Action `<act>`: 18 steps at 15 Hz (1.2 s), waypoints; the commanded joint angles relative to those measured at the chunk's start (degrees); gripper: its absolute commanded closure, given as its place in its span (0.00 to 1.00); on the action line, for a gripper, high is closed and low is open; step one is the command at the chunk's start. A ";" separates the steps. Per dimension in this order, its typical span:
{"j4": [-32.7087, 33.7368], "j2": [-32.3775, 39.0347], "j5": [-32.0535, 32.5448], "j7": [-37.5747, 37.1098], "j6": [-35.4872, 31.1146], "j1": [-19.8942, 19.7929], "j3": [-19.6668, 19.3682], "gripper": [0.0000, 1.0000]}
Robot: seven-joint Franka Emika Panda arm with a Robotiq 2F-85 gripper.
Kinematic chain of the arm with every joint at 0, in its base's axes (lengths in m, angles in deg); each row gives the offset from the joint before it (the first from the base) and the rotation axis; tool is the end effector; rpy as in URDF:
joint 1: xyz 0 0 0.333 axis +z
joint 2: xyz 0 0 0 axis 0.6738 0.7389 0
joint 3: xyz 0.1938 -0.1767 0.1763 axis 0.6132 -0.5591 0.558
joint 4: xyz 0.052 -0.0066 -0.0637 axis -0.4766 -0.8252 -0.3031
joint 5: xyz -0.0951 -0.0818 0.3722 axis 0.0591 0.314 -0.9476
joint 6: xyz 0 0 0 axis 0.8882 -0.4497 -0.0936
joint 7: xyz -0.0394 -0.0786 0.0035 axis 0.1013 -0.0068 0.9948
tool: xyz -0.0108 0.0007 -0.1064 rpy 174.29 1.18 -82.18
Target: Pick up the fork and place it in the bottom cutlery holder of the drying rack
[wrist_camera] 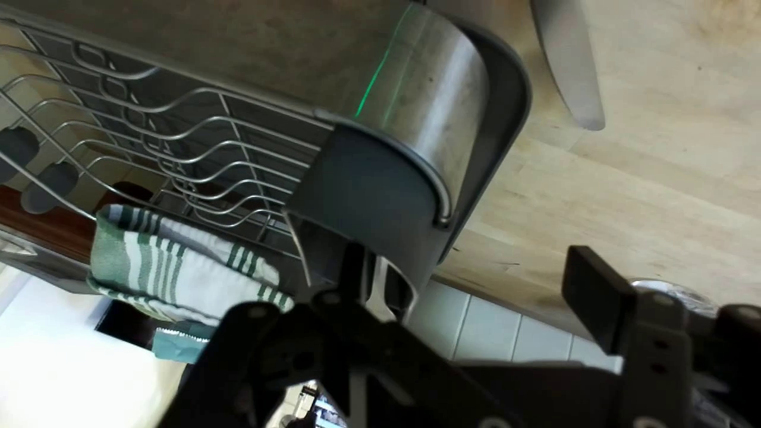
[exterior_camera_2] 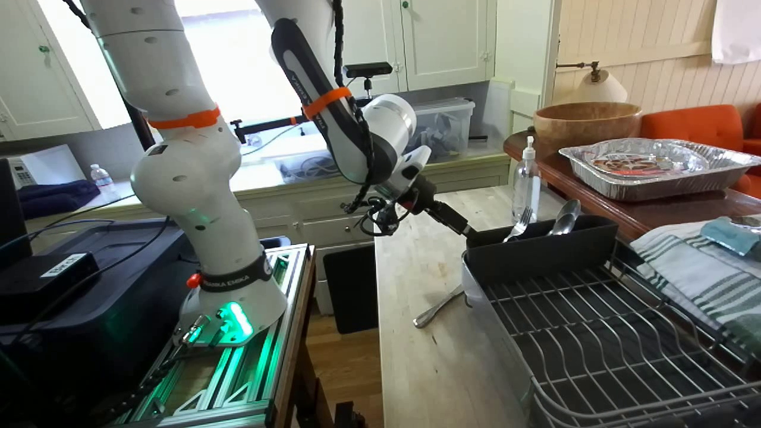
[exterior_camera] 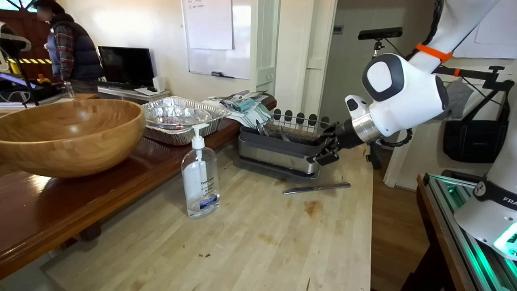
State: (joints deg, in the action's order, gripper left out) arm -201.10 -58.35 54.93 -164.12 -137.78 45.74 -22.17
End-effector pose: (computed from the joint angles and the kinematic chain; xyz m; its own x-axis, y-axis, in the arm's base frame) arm 0.3637 0.0414 0.2258 0.6837 0.3022 0.6643 0.0736 -0.9341 0.3493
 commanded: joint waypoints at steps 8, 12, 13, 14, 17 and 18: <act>1.45 -2.31 0.65 0.43 -11.54 -0.27 -0.56 0.00; 2.34 -3.42 -0.38 1.92 -18.33 -0.87 -1.05 0.00; 2.71 -3.48 -0.67 2.50 -20.56 -1.09 -1.17 0.00; 3.94 -3.36 -0.39 1.26 -25.23 -0.86 -1.58 0.00; 4.95 -1.73 -3.00 4.48 -32.26 -3.65 -1.32 0.00; 5.12 -0.88 -2.71 4.85 -33.92 -5.20 -0.68 0.00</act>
State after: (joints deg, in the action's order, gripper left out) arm -196.89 -61.20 53.81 -161.88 -165.92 44.15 -23.49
